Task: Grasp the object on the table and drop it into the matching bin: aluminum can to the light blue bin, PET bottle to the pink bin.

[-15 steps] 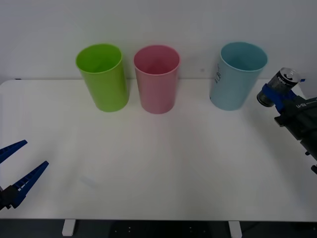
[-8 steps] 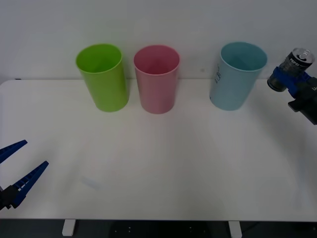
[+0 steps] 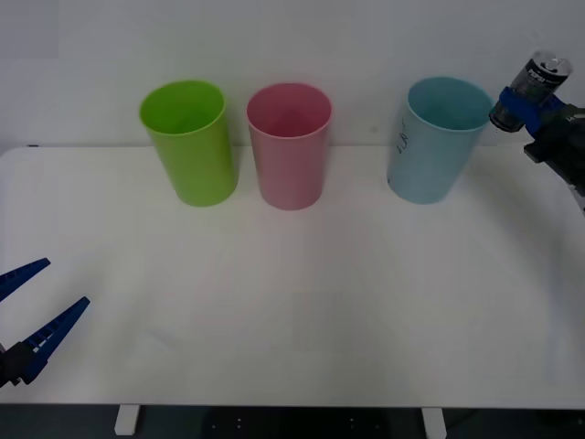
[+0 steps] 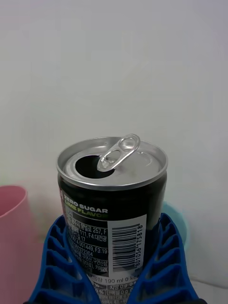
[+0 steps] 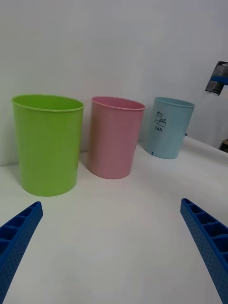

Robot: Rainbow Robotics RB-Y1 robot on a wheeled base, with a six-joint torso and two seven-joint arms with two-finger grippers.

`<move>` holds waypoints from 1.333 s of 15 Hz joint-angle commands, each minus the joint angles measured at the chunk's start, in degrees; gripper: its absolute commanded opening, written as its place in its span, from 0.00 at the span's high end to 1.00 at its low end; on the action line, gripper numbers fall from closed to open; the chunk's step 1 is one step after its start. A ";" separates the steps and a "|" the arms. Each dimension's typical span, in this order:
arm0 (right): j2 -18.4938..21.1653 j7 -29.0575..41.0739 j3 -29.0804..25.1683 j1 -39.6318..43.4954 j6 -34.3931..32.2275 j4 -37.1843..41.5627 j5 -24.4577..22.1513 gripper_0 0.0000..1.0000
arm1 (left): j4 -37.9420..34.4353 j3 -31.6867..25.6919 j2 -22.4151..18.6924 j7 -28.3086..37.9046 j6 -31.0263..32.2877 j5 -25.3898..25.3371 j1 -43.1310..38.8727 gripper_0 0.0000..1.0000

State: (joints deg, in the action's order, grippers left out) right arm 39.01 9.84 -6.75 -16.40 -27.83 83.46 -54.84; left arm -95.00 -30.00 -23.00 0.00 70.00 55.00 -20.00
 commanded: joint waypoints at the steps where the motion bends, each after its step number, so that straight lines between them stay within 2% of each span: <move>1: -0.34 -0.08 1.22 -5.22 -0.29 -5.33 -1.50 1.00 | 0.00 0.00 0.00 0.00 0.00 0.00 0.00 0.00; 7: -4.56 -0.43 1.92 -15.94 -1.26 -17.28 -8.62 1.00 | 0.00 0.00 0.00 0.00 0.00 0.00 0.00 0.00; 12: -7.90 -1.31 1.83 -23.68 -1.17 -26.42 -12.84 1.00 | 0.00 0.00 0.00 0.00 0.00 0.00 0.00 0.00; 20: -9.39 -2.02 1.66 -24.82 -0.91 -27.65 -14.42 0.99 | 0.00 0.00 0.00 0.00 0.00 0.00 0.00 0.00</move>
State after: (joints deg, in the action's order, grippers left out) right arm 29.56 7.90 -5.09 -41.22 -28.73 55.81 -69.26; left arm -95.00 -30.00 -23.00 0.00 70.00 55.00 -20.00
